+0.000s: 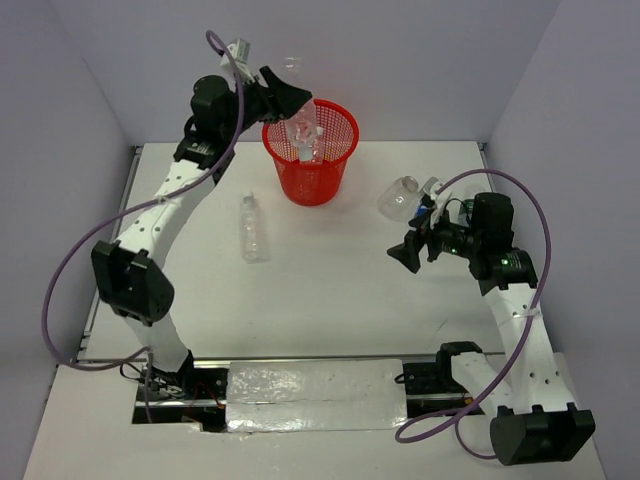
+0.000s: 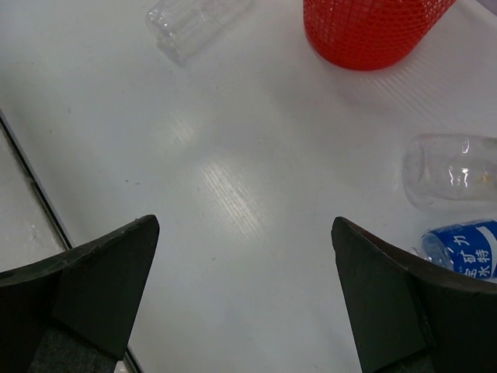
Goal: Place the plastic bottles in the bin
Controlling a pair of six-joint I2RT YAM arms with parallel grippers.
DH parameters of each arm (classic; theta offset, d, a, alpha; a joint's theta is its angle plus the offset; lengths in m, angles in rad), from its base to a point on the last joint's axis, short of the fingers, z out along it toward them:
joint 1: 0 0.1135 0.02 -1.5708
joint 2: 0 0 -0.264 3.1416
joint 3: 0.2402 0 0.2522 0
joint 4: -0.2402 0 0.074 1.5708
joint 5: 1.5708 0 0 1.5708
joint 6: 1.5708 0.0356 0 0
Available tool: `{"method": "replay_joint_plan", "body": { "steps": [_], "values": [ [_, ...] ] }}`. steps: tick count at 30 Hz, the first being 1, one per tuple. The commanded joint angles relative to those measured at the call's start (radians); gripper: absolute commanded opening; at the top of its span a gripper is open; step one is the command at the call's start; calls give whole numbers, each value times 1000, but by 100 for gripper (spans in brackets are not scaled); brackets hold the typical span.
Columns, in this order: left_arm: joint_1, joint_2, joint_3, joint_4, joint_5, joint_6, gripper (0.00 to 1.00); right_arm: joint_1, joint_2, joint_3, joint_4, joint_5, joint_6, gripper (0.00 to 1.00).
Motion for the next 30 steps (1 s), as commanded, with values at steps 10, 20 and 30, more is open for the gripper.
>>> {"method": "replay_joint_plan", "body": {
  "steps": [10, 20, 30],
  "values": [
    [-65, 305, 250, 108, -363, 172, 75, -20, -55, -31, -10, 2, -10, 100],
    [-82, 318, 305, 37, -391, 226, 99, -20, 40, -59, 151, 219, 249, 100],
    [-80, -31, 115, -60, -432, 322, 99, -20, 379, 101, 237, 800, 596, 99]
  ]
}}
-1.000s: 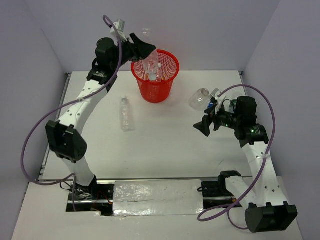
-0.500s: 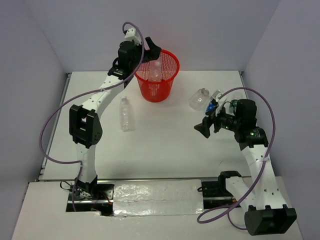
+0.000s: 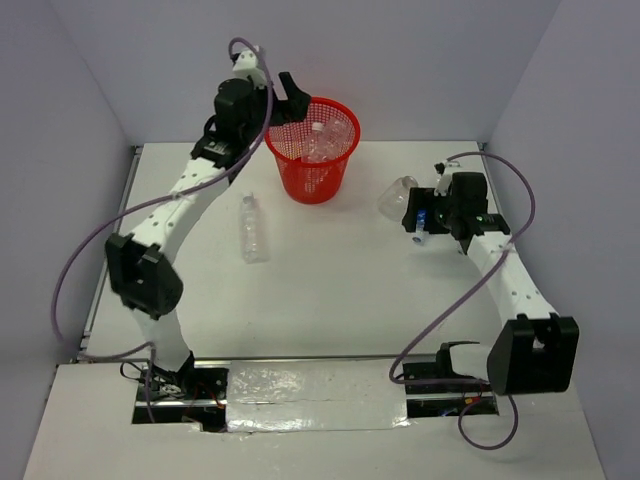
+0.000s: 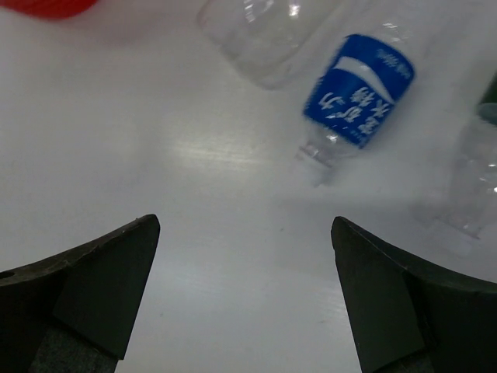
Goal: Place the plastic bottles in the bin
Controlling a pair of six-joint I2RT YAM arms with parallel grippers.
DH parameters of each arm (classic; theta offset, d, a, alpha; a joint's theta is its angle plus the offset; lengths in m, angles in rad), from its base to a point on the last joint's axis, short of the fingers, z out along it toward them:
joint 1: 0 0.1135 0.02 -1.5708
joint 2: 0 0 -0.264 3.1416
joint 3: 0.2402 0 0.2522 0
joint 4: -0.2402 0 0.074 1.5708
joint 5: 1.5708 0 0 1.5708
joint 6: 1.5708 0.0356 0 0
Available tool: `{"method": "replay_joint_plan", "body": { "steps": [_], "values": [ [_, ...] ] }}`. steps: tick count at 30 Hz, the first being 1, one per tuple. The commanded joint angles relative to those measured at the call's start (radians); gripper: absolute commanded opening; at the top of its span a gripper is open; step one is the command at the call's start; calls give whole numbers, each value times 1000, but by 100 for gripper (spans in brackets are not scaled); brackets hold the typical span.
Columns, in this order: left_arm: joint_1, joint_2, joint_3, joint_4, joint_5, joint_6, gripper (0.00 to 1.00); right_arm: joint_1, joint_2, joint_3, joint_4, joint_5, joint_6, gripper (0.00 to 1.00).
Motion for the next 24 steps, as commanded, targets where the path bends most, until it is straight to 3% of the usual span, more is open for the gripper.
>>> {"method": "replay_joint_plan", "body": {
  "steps": [1, 11, 16, 24],
  "values": [
    [5, -264, -88, 22, -54, 66, 99, -5, 84, 109, 89, 289, 166, 98],
    [48, -804, -724, -178, -97, -14, 99, -60, 477, 316, 140, 386, 149, 97],
    [56, -1041, -939, -323, -125, -155, 99, -107, 655, 475, 106, 397, 161, 95],
    [59, -1261, -1192, -364, -140, -336, 99, -129, 870, 640, 20, 305, 170, 92]
  ]
}}
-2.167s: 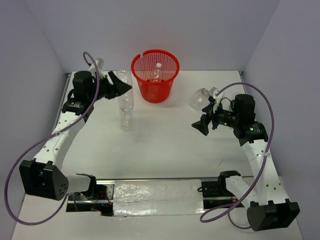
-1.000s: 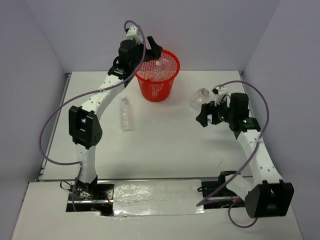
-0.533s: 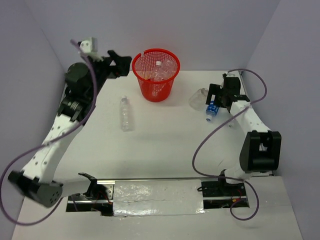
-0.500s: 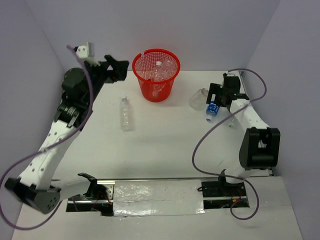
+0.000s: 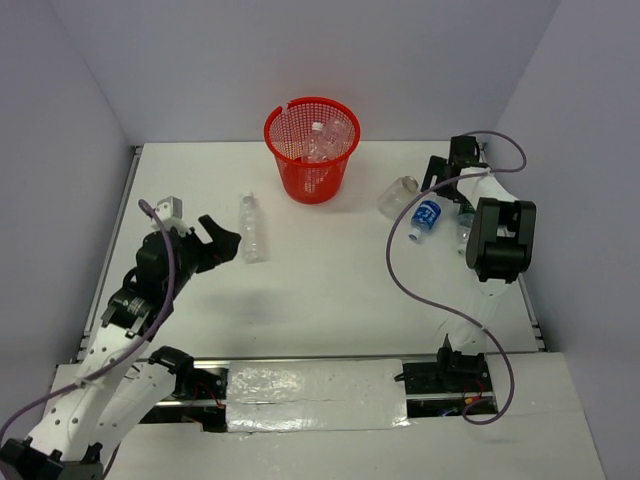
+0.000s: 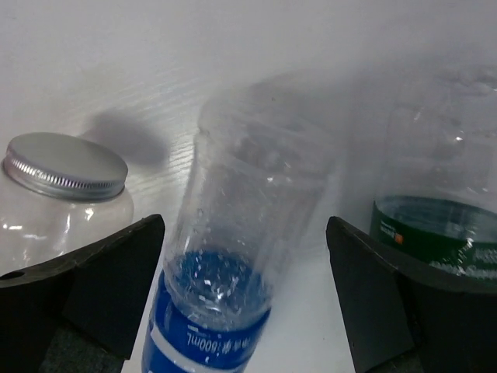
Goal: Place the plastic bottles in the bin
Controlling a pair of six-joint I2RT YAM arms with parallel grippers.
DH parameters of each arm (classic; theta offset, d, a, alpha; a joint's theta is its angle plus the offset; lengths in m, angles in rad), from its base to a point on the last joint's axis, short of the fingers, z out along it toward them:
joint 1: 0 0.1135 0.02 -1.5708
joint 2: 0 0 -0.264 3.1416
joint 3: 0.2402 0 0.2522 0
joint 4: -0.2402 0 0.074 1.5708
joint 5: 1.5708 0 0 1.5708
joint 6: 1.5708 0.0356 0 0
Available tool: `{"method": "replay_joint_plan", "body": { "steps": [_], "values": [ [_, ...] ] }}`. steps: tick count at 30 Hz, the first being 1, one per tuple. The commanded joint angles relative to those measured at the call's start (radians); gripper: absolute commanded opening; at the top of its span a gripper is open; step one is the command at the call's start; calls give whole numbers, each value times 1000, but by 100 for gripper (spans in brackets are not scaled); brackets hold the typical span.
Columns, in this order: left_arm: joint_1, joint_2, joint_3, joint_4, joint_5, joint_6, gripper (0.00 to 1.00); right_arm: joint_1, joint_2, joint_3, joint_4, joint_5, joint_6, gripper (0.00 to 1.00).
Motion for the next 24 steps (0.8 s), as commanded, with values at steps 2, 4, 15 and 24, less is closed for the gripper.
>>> {"method": "replay_joint_plan", "body": {
  "steps": [2, 4, 15, 24],
  "values": [
    [6, -88, -58, 35, -19, -139, 99, -3, 74, 97, -66, -53, 27, 90],
    [7, -97, -81, 41, -14, -153, 99, -5, 101, 110, -80, -65, 30, 85],
    [7, -48, -116, 62, 20, -176, 99, -48, -81, -28, -25, -184, -7, 35],
    [9, -25, -155, 127, 46, -180, 99, -31, -391, -25, -13, -672, -246, 20]
  ]
}}
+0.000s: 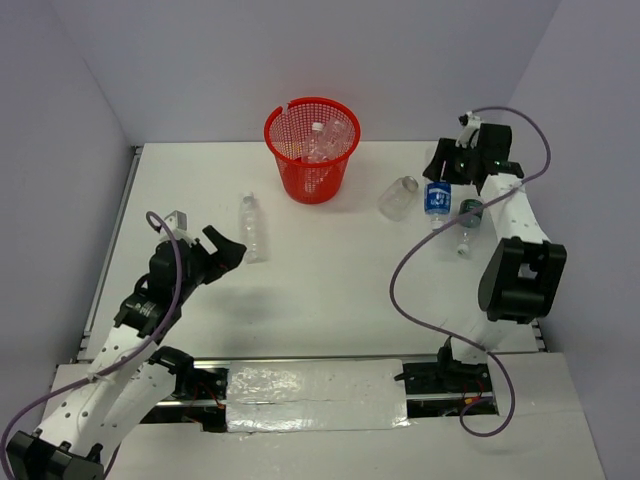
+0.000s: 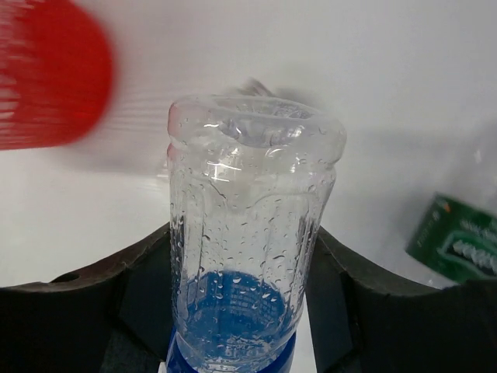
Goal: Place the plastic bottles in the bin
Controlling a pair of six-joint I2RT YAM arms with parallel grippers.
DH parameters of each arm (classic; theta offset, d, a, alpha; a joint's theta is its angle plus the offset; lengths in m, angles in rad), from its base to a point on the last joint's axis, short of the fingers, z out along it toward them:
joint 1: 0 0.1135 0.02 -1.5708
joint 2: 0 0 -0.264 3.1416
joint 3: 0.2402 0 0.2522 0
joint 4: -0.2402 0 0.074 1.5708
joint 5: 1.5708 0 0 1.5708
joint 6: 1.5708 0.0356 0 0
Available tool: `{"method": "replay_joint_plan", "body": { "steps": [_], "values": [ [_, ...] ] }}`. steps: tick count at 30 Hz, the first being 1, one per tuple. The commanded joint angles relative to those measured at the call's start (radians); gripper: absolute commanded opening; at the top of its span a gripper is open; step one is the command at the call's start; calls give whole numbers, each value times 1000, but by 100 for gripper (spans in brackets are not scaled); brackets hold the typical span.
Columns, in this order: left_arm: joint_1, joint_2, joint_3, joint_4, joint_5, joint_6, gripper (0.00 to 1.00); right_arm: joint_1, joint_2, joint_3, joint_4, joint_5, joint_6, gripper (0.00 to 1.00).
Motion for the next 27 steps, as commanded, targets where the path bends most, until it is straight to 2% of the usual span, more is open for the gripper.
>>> {"method": "replay_joint_plan", "body": {
  "steps": [1, 6, 7, 13, 17, 22, 25, 27],
  "values": [
    [8, 16, -4, 77, 28, -14, 99, 26, -115, 87, 23, -368, -147, 20],
    [8, 34, -13, 100, 44, -9, 99, 158, -150, 226, 83, -403, -208, 16],
    [8, 34, -15, 100, 45, -11, 99, 248, -150, 245, 101, -389, -216, 16],
    [8, 16, -47, 103, 42, -24, 99, 442, -40, 440, 284, -259, -192, 16],
    [9, -19, -61, 80, 38, -43, 100, 544, 96, 613, 411, -105, -138, 16],
    [8, -58, -70, 39, 30, -55, 99, 598, 279, 719, 554, 174, -41, 20],
    [9, -81, -76, 20, 22, -66, 99, 623, 371, 765, 631, 318, -40, 28],
    [9, -90, -75, 8, 16, -67, 99, 631, 437, 817, 658, 356, -40, 36]
  ]
}}
